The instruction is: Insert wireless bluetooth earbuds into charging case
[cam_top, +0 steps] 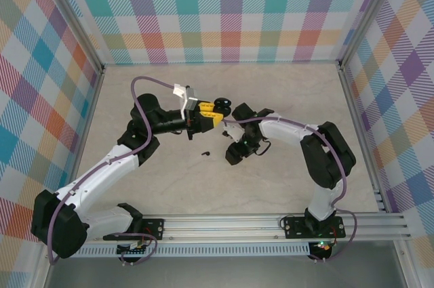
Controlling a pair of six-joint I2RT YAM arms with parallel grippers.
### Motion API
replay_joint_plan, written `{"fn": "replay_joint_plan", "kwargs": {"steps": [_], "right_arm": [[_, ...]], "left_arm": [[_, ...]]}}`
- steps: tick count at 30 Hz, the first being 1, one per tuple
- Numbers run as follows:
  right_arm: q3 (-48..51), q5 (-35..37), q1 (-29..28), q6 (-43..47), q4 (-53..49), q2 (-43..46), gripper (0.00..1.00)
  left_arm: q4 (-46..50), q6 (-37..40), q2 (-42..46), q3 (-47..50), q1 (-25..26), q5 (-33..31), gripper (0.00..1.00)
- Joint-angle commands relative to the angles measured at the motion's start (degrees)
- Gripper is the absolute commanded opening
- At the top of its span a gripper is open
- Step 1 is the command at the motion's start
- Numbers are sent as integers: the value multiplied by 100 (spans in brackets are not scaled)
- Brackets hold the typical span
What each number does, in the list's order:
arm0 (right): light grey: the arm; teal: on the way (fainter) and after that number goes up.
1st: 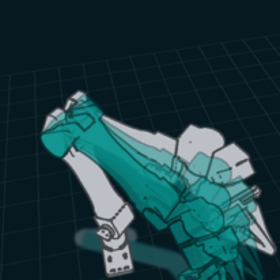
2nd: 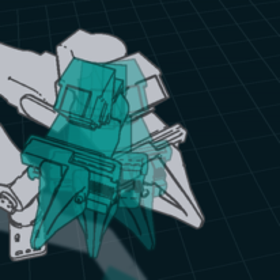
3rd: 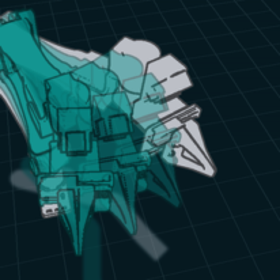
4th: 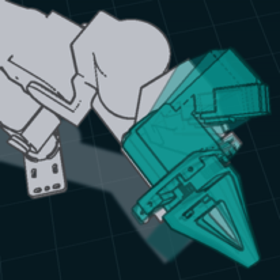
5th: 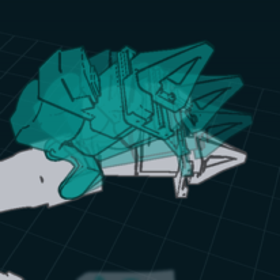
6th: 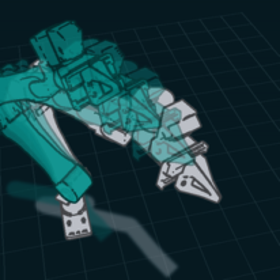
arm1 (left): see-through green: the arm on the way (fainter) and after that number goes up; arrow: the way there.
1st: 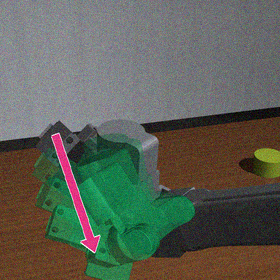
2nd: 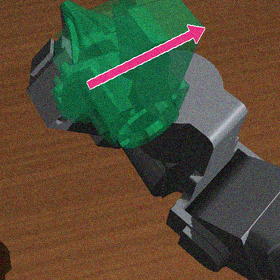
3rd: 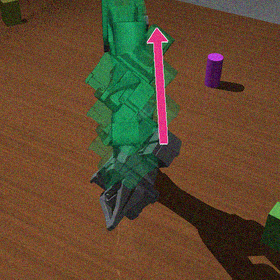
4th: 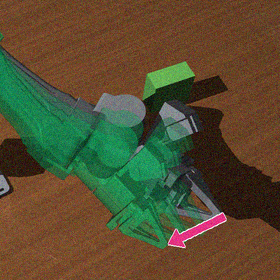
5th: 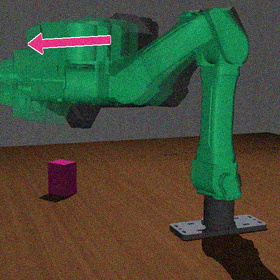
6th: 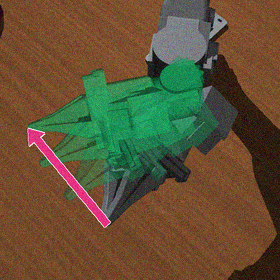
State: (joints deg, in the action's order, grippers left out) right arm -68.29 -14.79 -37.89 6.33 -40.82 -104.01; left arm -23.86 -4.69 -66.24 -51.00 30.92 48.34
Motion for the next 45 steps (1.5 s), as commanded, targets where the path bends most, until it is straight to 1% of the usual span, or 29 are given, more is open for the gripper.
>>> {"fn": "replay_joint_plan", "kwargs": {"steps": [1, 14, 21, 31, 37, 40, 45], "right_arm": [[-245, 26, -68, 294, -158, -120, 59], [-367, 182, -143, 538, -260, -419, 59], [-396, 274, -192, 563, -278, -572, 54], [-387, 454, -210, 495, -279, -630, 40], [-387, 525, -210, 410, -254, -639, 29], [-369, 675, -210, 299, -182, -615, 24], [-389, 934, -210, 122, -123, -623, 19]], "left_arm": [[-31, 73, 177, 29, -42, 3, 17], [13, 89, 181, 54, -42, -17, 17], [46, 91, 200, 64, -42, -37, 17], [83, 104, 227, 57, -42, -79, 17], [94, 115, 235, 53, -46, -84, 18], [102, 113, 239, 54, -42, -97, 17], [126, 118, 254, 38, -42, -105, 17]]}}
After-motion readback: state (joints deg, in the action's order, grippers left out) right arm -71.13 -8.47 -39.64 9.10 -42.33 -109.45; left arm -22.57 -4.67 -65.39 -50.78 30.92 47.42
